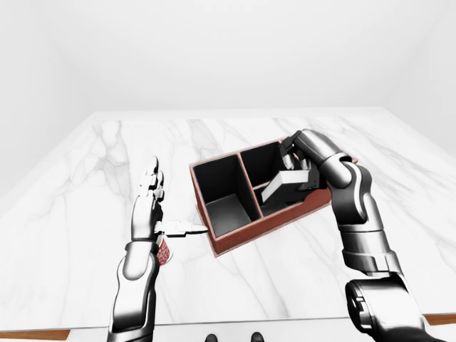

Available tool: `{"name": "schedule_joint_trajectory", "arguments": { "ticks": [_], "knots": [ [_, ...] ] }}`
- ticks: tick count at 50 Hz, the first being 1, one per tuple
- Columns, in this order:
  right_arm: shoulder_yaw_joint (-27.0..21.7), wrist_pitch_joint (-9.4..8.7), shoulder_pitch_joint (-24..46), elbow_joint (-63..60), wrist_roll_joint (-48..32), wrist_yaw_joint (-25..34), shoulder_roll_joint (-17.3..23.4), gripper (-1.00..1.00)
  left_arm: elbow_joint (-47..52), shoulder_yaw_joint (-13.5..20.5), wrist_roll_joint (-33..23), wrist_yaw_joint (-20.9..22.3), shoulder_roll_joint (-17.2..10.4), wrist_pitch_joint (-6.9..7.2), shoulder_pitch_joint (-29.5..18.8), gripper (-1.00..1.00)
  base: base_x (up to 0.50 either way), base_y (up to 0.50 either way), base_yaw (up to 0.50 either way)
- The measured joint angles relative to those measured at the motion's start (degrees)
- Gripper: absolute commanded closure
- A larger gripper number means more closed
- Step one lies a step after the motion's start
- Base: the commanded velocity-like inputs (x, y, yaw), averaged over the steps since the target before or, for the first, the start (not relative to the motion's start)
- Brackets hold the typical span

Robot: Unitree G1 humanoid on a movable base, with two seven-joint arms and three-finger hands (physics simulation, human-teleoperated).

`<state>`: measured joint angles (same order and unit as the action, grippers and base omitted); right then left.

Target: Pick up the book and place it in the back compartment of the caddy.

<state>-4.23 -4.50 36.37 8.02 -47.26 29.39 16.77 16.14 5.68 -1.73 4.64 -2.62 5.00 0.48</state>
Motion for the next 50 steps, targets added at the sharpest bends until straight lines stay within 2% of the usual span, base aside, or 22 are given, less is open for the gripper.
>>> {"name": "schedule_joint_trajectory", "arguments": {
  "ticks": [24,50],
  "knots": [
    [0.0,1.57,0.7,1.5,0.5,-2.5,0.0,1.0,-0.1,-0.1,-0.1,-0.1,0.0,0.0,0.0,-1.0,0.0,0.0,0.0],
    [0.5,5.6,1.0,8.1,-0.2,-7.5,0.2,1.0,-0.1,-0.1,-0.2,-0.1,0.0,0.0,0.2,-1.0,0.0,0.0,0.0]
  ]
}}
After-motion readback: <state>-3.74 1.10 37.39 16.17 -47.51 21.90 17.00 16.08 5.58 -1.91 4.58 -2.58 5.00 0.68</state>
